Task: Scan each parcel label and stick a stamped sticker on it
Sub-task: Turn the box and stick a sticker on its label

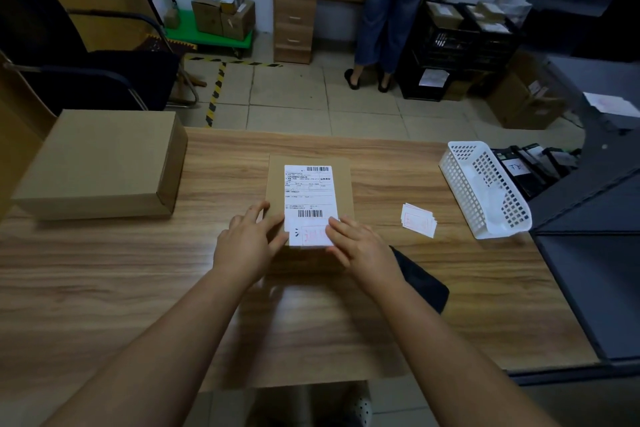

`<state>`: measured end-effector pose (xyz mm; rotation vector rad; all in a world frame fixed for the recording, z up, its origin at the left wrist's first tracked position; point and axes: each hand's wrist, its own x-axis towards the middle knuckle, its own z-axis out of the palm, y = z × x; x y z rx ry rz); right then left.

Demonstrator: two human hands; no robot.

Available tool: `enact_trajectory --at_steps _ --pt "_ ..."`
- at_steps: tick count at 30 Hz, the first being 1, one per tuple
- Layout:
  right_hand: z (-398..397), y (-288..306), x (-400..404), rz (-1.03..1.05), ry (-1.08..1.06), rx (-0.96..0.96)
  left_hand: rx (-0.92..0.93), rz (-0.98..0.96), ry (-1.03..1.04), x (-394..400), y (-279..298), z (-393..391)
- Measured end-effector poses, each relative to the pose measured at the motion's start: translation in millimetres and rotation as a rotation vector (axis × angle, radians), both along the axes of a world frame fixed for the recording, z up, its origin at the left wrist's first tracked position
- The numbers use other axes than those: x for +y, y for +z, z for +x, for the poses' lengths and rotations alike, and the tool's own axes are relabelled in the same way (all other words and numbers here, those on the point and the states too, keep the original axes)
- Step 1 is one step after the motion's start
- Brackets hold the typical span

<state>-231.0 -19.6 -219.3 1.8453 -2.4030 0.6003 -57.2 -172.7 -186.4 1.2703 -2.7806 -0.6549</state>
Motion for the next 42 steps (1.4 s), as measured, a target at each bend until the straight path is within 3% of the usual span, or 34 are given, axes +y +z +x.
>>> enact_trajectory --at_steps 5,8,11,14,17,22,30,34,42 --pt "-10.2 -6.9 12.1 -0.058 -0.069 -0.256 0.008 -0.003 -0.012 0.8 -1.2 0.8" --pt "-17.7 3.8 19.9 0.021 -0.107 -0.534 0.085 0.022 -0.022 1.2 -5.5 2.6" --pt "-27.5 16.6 15.4 0.150 -0.276 -0.659 0.176 0.057 -0.023 2.3 -13.6 7.6" --pt "-36.7 20.2 -1.2 0.295 -0.295 -0.772 0.181 0.211 0.106 -1.9 -24.2 8.9" --pt "-41.9 19.6 -10.8 0.339 -0.181 -0.919 0.316 0.366 0.184 -2.0 -28.0 5.6" --pt "-51.1 51.2 -6.5 0.163 -0.040 -0.829 0.511 0.269 0.255 16.6 7.2 2.2" --pt "-42.7 173.9 -24.2 -0.108 0.251 -0.634 0.793 -0.074 0.350 49.5 136.2 25.7" --pt "-4.9 220.8 -24.2 -0.184 0.381 -0.594 0.871 -0.184 0.390 74.0 179.6 71.2" --pt "137.7 284.4 -6.3 -0.210 0.658 -0.585 0.829 -0.433 0.528 140.2 237.6 223.6"
